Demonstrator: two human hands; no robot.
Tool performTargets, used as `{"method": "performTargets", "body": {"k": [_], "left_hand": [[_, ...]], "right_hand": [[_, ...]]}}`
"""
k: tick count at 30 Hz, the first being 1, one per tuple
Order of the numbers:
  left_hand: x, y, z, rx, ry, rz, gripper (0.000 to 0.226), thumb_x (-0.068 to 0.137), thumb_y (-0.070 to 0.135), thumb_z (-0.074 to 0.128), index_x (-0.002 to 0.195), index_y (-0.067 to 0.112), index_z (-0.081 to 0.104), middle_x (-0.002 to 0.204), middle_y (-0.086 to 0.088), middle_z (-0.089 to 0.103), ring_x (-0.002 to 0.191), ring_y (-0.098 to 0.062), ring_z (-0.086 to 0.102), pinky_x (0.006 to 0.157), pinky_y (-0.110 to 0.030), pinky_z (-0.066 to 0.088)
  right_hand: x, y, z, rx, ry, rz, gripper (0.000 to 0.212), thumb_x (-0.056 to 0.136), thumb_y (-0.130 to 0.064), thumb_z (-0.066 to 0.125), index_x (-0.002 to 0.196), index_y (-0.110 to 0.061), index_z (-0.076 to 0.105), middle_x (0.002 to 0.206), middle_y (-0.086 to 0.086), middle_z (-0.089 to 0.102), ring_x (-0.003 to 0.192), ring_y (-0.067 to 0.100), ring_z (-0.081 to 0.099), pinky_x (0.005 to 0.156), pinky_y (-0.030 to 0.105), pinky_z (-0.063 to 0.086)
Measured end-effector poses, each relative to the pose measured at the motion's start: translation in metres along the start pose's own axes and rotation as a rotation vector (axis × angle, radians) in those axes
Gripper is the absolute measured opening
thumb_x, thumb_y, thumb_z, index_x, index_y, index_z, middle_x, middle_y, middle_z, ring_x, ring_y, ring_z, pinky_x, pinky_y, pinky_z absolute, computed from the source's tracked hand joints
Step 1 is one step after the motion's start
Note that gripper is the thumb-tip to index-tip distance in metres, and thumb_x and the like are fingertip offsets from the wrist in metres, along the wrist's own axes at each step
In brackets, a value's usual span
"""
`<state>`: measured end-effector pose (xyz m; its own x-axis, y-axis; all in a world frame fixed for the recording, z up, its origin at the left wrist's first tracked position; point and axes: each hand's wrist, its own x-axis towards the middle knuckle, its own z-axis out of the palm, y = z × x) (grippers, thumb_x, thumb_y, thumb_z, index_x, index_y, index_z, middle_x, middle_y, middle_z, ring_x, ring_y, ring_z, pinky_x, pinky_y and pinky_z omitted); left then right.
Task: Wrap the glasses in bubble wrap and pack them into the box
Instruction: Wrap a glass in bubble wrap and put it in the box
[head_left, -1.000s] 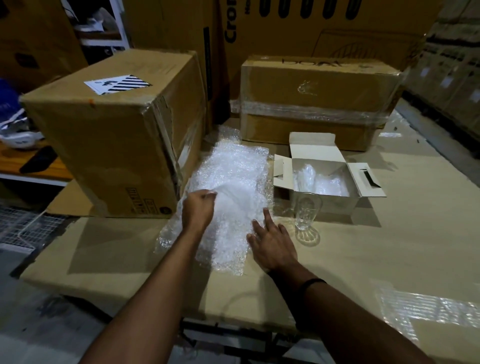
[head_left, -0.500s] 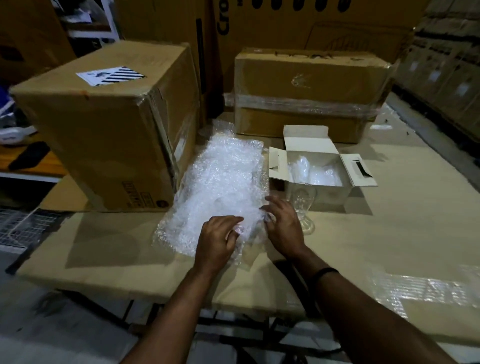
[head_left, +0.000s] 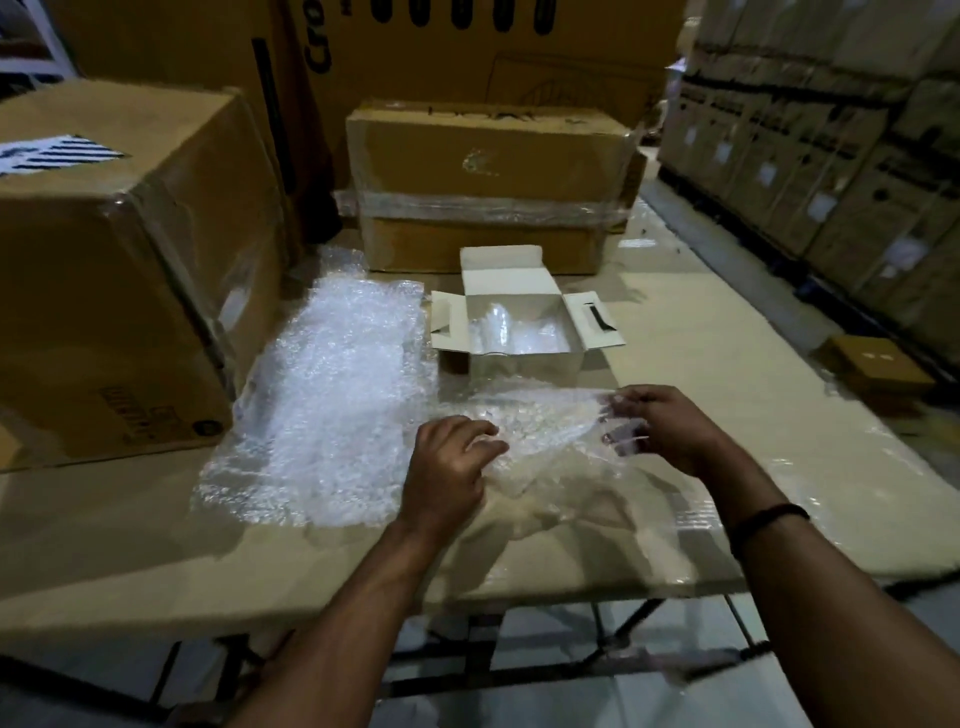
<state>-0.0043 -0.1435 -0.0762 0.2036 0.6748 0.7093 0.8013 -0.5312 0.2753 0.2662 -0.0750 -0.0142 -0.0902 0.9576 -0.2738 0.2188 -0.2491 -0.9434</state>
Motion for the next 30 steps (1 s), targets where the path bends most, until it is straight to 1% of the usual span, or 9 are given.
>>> {"method": "performTargets", "body": {"k": [4, 8, 12, 15, 17, 19, 22, 25, 30], "left_hand": [[0.009, 0.025, 0.027, 0.068, -0.166, 0.019, 0.043, 0.063, 0.003, 0.053, 0.095, 0.021, 0.075, 0.106, 0.0, 0.071, 0.098, -0.023, 0.059, 0.082, -0.035, 0.036], [0.018, 0.04, 0.047, 0.151, -0.352, -0.185, 0.054, 0.056, 0.002, 0.062, 0.103, 0.024, 0.075, 0.106, 0.003, 0.073, 0.098, -0.023, 0.066, 0.084, -0.035, 0.041], [0.025, 0.062, 0.057, 0.305, -0.62, -0.306, 0.04, 0.077, 0.019, 0.056, 0.114, 0.03, 0.067, 0.116, 0.011, 0.065, 0.109, -0.021, 0.058, 0.087, -0.036, 0.037], [0.019, 0.075, 0.063, 0.393, -0.678, -0.37, 0.041, 0.084, 0.027, 0.047, 0.123, 0.029, 0.059, 0.129, 0.007, 0.056, 0.115, -0.024, 0.05, 0.091, -0.039, 0.035], [0.018, 0.082, 0.068, 0.43, -0.683, -0.375, 0.045, 0.085, 0.037, 0.044, 0.127, 0.029, 0.056, 0.136, 0.003, 0.052, 0.119, -0.026, 0.046, 0.093, -0.041, 0.033], [0.02, 0.086, 0.072, 0.413, -0.719, -0.375, 0.053, 0.084, 0.05, 0.04, 0.132, 0.032, 0.051, 0.141, 0.001, 0.047, 0.123, -0.026, 0.041, 0.095, -0.043, 0.03], [0.017, 0.084, 0.068, 0.38, -0.779, -0.388, 0.076, 0.078, 0.075, 0.016, 0.139, 0.04, 0.044, 0.152, 0.006, 0.037, 0.133, -0.024, 0.033, 0.101, -0.046, 0.025], [0.007, 0.081, 0.061, 0.261, -0.678, -0.511, 0.083, 0.076, 0.078, 0.003, 0.133, 0.043, 0.052, 0.151, 0.01, 0.039, 0.135, -0.021, 0.033, 0.104, -0.045, 0.022], [0.003, 0.088, 0.069, 0.447, -0.42, -0.814, 0.061, 0.085, 0.066, 0.043, 0.129, 0.026, 0.058, 0.139, -0.001, 0.05, 0.127, -0.028, 0.04, 0.099, -0.045, 0.028]], "right_hand": [[0.014, 0.017, -0.034, -0.054, 0.087, 0.142, 0.019, 0.088, 0.011, 0.051, 0.099, 0.009, 0.067, 0.073, 0.021, 0.063, 0.05, 0.025, 0.06, 0.046, 0.026, 0.052], [0.027, 0.032, -0.059, -0.089, 0.118, 0.218, 0.018, 0.083, 0.011, 0.063, 0.1, 0.018, 0.064, 0.077, 0.026, 0.06, 0.056, 0.029, 0.056, 0.05, 0.034, 0.055], [0.042, 0.036, -0.077, -0.021, 0.274, 0.135, 0.031, 0.085, -0.015, 0.074, 0.106, 0.005, 0.062, 0.084, 0.02, 0.064, 0.056, 0.027, 0.062, 0.05, 0.034, 0.055], [0.041, 0.029, -0.08, -0.432, 0.493, -0.158, 0.032, 0.087, -0.039, 0.068, 0.104, -0.012, 0.067, 0.097, 0.004, 0.069, 0.083, 0.023, 0.066, 0.078, 0.034, 0.053], [0.025, 0.026, -0.065, -0.655, 0.426, -0.372, 0.03, 0.092, -0.041, 0.061, 0.105, -0.016, 0.069, 0.103, 0.003, 0.07, 0.093, 0.023, 0.065, 0.08, 0.031, 0.048], [0.012, 0.033, -0.043, -0.848, 0.214, -0.462, 0.038, 0.094, -0.045, 0.055, 0.118, -0.018, 0.066, 0.123, 0.005, 0.065, 0.11, 0.026, 0.061, 0.09, 0.034, 0.048], [0.008, 0.065, -0.025, -1.169, -0.085, -0.306, 0.064, 0.098, -0.054, 0.036, 0.151, -0.02, 0.028, 0.159, 0.009, 0.023, 0.145, 0.026, 0.025, 0.116, 0.041, 0.024], [0.014, 0.085, -0.037, -1.285, -0.234, -0.213, 0.071, 0.097, -0.062, 0.023, 0.155, -0.026, 0.004, 0.163, 0.003, -0.005, 0.15, 0.021, -0.003, 0.12, 0.046, 0.002], [0.022, 0.084, -0.063, -1.284, -0.219, -0.277, 0.08, 0.093, -0.07, 0.021, 0.155, -0.026, -0.005, 0.163, -0.001, -0.009, 0.15, 0.018, -0.008, 0.118, 0.048, -0.003]]}}
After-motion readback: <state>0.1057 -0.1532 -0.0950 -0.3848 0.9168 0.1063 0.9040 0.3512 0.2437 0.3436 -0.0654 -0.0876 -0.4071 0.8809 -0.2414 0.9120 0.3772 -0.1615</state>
